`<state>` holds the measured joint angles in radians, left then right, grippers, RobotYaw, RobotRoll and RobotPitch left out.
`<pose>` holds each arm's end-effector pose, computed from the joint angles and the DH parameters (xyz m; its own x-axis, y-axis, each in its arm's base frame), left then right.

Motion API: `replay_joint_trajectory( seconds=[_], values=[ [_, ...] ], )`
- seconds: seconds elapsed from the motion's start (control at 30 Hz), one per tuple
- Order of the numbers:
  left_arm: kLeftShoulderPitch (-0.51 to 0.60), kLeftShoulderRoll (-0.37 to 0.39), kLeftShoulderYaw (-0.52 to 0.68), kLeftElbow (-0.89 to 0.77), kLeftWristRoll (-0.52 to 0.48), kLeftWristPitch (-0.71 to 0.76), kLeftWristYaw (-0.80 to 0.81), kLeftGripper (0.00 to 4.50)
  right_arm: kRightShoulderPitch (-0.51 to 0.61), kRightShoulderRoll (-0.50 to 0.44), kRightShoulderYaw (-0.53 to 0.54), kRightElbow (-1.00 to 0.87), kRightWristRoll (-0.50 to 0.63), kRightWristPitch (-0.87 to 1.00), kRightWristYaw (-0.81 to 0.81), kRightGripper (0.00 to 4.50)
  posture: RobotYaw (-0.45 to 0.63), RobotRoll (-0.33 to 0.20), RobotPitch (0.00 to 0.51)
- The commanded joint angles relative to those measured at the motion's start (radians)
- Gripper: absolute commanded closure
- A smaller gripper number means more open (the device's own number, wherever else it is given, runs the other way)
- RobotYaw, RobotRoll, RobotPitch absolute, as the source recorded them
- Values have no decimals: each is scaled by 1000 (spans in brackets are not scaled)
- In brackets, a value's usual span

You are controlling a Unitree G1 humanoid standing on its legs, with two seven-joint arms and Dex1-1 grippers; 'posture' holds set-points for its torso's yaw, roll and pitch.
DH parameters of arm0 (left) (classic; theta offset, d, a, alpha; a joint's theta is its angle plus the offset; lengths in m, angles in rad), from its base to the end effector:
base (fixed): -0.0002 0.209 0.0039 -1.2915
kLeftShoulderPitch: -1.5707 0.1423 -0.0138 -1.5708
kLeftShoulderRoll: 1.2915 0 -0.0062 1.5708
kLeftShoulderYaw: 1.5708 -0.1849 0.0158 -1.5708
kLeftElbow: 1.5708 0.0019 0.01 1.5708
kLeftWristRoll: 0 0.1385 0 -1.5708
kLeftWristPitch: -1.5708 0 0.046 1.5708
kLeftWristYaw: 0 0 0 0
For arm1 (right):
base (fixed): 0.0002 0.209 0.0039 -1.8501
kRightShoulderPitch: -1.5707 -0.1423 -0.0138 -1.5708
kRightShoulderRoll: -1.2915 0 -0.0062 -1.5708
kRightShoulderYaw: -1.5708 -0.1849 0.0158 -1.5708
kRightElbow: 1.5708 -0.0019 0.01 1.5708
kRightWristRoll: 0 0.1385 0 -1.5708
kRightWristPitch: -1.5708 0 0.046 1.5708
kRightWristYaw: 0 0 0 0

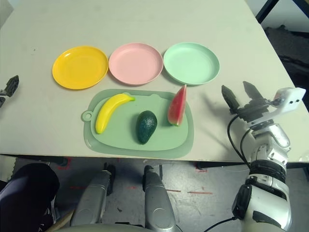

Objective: Place the fruits into color-matched plates.

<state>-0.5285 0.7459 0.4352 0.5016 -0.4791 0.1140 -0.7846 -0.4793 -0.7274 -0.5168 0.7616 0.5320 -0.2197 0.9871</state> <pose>0.2558 0.3615 0.1830 0.9380 -0.2764 0.2091 0.2642 0.9607 0.0851 0.2340 -0.3880 0.1416 0.9051 0.2834 0.3170 -0.2630 0.9589 -0.1065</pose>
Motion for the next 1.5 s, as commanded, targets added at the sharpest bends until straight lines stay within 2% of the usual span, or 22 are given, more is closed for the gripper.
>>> replay_joint_trajectory(
  seconds=[0.03,0.17,0.23,0.33,0.4,0.43,0.5,0.57,0.67,0.8,1.0,1.23,1.33,1.5],
  values=[
    [19,54,-50,-65,-77,68,-274,41,58,-65,6,-89,2,58,64,0,-23,0,339],
    [7,115,-136,-64,-72,56,-533,41,125,-213,96,-207,-54,111,239,0,-50,0,342],
    [-16,136,-179,-56,-59,42,-630,41,100,-305,139,-241,-71,139,328,0,-62,0,341],
    [-41,151,-240,-75,-46,24,-757,41,-27,-434,236,-254,-117,155,474,0,-72,0,339],
    [-58,159,-272,-93,-53,25,-814,41,-158,-492,328,-244,-182,119,568,0,-90,0,334],
    [-63,165,-289,-103,-63,26,-825,41,-220,-512,377,-237,-212,90,600,0,-96,0,331],
    [-69,176,-330,-134,-93,39,-830,41,-373,-553,540,-228,-298,-72,626,0,-112,0,324],
    [-73,175,-364,-147,-107,37,-830,41,-536,-546,694,-199,-364,-205,627,0,-117,0,320],
    [-83,165,-388,-140,-109,15,-830,41,-723,-498,876,-136,-401,-333,627,0,-133,0,310],
    [-104,174,-431,-144,-126,8,-830,41,-874,-397,1037,-28,-466,-556,627,0,-130,0,306],
    [-126,203,-484,-161,-163,0,-830,41,-949,-344,1261,27,-425,-697,627,0,-118,0,304],
    [-135,230,-515,-145,-176,-24,-830,41,-1041,-329,1483,-23,-307,-719,627,0,-120,0,303],
    [-143,230,-525,-140,-178,-31,-830,41,-1046,-329,1538,-66,-260,-712,627,0,-118,0,302],
    [-160,224,-550,-141,-188,-53,-830,41,-1049,-298,1568,-109,-220,-656,627,0,-115,0,305]
  ],
)
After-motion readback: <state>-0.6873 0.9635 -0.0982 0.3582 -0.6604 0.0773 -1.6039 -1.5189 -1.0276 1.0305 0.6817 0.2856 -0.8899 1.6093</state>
